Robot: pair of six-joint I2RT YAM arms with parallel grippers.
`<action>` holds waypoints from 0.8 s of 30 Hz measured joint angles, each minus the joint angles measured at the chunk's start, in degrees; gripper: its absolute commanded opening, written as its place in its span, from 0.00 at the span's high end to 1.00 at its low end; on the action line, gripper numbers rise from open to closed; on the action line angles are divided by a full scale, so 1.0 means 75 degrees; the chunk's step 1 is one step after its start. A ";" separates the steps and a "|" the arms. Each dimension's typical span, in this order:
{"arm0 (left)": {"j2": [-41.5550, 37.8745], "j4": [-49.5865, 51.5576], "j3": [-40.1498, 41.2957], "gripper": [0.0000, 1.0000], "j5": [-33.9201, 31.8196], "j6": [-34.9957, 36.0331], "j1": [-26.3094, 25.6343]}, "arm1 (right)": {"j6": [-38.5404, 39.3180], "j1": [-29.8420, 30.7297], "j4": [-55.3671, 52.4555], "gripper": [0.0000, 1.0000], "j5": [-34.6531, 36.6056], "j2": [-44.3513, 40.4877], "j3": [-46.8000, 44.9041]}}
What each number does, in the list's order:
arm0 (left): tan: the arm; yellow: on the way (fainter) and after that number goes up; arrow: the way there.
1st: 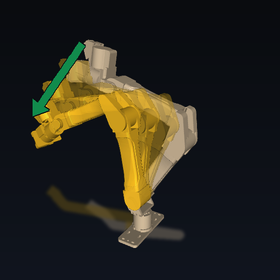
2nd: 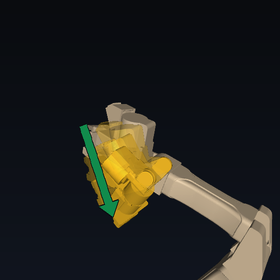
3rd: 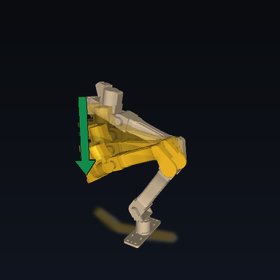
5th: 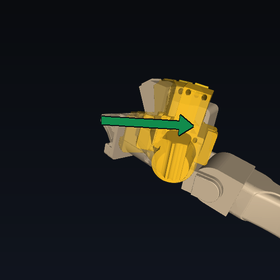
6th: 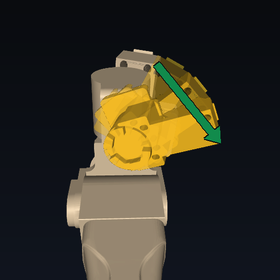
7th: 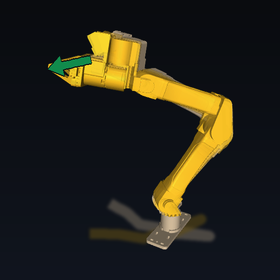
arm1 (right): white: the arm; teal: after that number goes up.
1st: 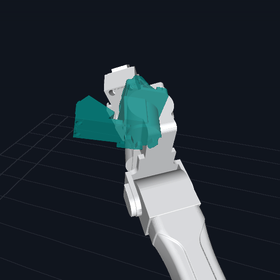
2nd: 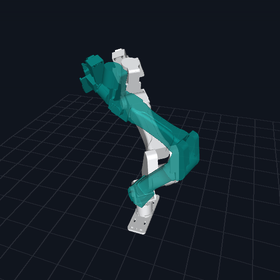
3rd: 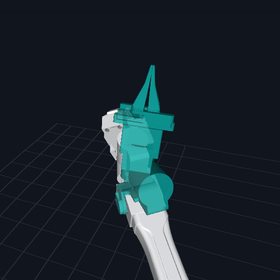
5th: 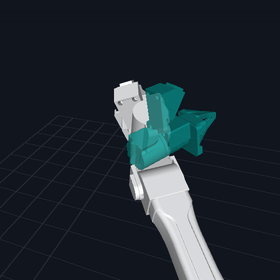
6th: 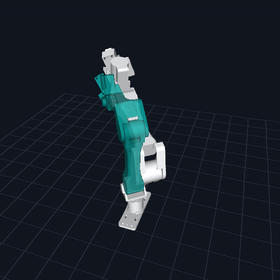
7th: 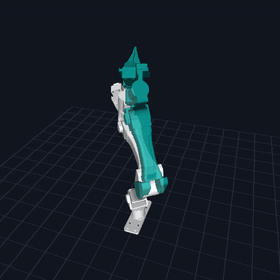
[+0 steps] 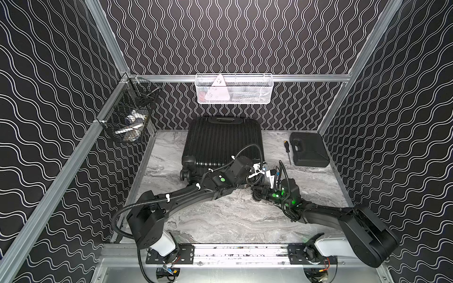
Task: Close the suitcase zippers
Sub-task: Zip the zipper on the suitcase.
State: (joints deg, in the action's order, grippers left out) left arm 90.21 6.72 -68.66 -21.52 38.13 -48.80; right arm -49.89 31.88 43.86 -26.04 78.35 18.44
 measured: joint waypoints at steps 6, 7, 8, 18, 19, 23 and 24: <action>0.0006 0.0009 0.0003 0.41 -0.0119 -0.0012 0.0000 | -0.0283 0.0163 0.0723 1.00 0.0085 0.0405 -0.0052; 0.0006 0.0009 0.0003 0.41 -0.0128 -0.0012 0.0000 | -0.0294 0.0184 0.0796 1.00 0.0117 0.0443 -0.0061; 0.0006 0.0006 0.0012 0.41 -0.0131 -0.0012 0.0000 | -0.0323 0.0198 0.0866 1.00 0.0128 0.0475 -0.0070; 0.0009 -0.0076 0.0076 0.41 -0.0157 -0.0012 0.0003 | -0.0490 0.0350 0.1367 1.00 0.0294 0.0746 -0.0128; 0.0012 -0.0076 0.0076 0.41 -0.0163 -0.0012 0.0003 | -0.0490 0.0367 0.1416 1.00 0.0300 0.0799 -0.0117; 0.0058 -0.0070 0.0076 0.41 -0.0254 -0.0012 0.0003 | -0.0530 0.0472 0.1699 1.00 0.0411 0.1005 -0.0111; 0.0070 -0.0070 0.0076 0.41 -0.0277 -0.0012 0.0003 | -0.0597 0.0487 0.1772 1.00 0.0423 0.1058 -0.0111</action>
State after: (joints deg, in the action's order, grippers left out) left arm 90.74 6.20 -68.10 -23.59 38.04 -48.77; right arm -54.37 35.53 57.14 -22.87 86.28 17.61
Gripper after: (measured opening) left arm 0.590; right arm 0.049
